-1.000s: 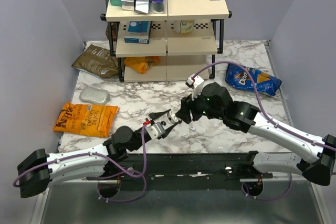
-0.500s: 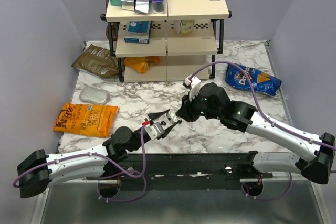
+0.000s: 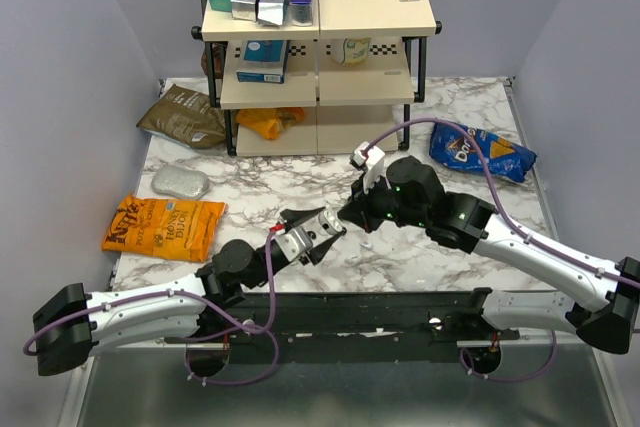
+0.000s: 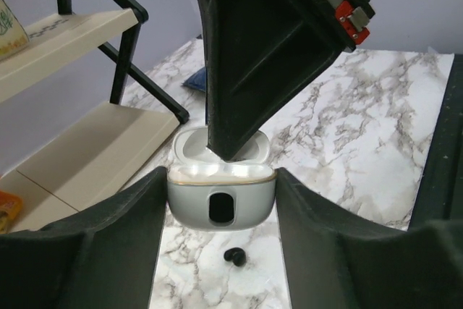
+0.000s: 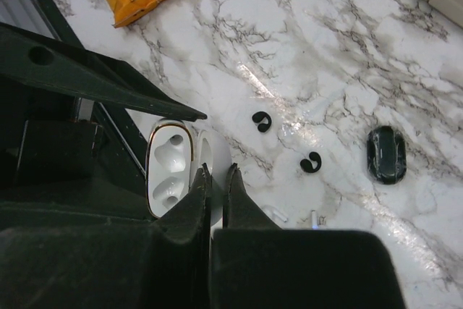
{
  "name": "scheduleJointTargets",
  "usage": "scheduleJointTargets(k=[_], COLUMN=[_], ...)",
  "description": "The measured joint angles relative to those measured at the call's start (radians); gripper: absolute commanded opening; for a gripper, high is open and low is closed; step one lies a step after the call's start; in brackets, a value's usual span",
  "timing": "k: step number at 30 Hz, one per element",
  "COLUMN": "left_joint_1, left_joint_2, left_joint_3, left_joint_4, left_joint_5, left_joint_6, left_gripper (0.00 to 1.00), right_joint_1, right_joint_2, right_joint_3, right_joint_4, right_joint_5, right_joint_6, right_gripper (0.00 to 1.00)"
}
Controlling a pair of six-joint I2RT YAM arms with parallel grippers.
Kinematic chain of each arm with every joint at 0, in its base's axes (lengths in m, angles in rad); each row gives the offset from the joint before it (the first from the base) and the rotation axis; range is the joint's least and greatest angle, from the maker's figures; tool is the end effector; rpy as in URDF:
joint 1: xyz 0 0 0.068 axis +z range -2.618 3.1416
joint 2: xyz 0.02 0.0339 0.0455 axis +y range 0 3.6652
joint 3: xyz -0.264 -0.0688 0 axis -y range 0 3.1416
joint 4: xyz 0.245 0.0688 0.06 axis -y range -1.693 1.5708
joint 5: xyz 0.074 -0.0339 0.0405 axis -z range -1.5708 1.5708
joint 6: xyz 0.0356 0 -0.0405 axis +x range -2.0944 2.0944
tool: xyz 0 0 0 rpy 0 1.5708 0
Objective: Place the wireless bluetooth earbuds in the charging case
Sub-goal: Adjust the charging case.
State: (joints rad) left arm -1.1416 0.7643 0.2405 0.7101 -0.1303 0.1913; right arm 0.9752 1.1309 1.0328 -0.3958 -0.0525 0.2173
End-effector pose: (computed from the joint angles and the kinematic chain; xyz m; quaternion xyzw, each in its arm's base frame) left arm 0.0787 -0.1608 0.2459 0.3543 0.5316 -0.3145 0.7021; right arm 0.1408 0.2111 0.3361 -0.3300 0.7923 0.3065 0.4115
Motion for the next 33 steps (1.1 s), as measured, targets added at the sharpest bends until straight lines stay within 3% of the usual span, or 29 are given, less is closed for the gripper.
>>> scheduleJointTargets(k=[1, 10, 14, 18, 24, 28, 33], left_joint_1=[0.0, 0.001, 0.009, 0.085, 0.281, 0.304, 0.333], left_joint_2=[0.0, 0.0, -0.026, -0.068, -0.041, 0.048, 0.136], left_joint_3=[0.004, 0.083, 0.149, 0.224, 0.269, 0.317, 0.385], left_joint_4=[-0.003, -0.135, -0.247, -0.349, -0.362, -0.397, -0.425], left_joint_5=[0.0, -0.024, 0.031, 0.232, 0.591, 0.742, 0.871], left_joint_6=[-0.014, -0.08, -0.103, -0.141, -0.275, -0.312, -0.324], left_gripper=[0.98, 0.99, 0.99, 0.98, 0.93, 0.83, 0.81], right_joint_1=[0.0, 0.0, 0.0, 0.005, 0.008, 0.014, 0.043], right_joint_2=[-0.006, -0.074, -0.107, -0.196, -0.243, -0.219, -0.218], right_joint_3=[0.006, 0.049, 0.047, -0.018, -0.002, 0.025, 0.025], right_joint_4=[-0.002, -0.067, -0.069, -0.035, -0.02, -0.017, -0.02], right_joint_5=[-0.01, -0.072, -0.055, -0.008, -0.005, -0.029, -0.043], right_joint_6=[-0.017, -0.166, -0.243, -0.354, -0.466, -0.517, -0.569], right_gripper=[0.01, 0.01, 0.01, 0.01, 0.01, 0.01, 0.01])
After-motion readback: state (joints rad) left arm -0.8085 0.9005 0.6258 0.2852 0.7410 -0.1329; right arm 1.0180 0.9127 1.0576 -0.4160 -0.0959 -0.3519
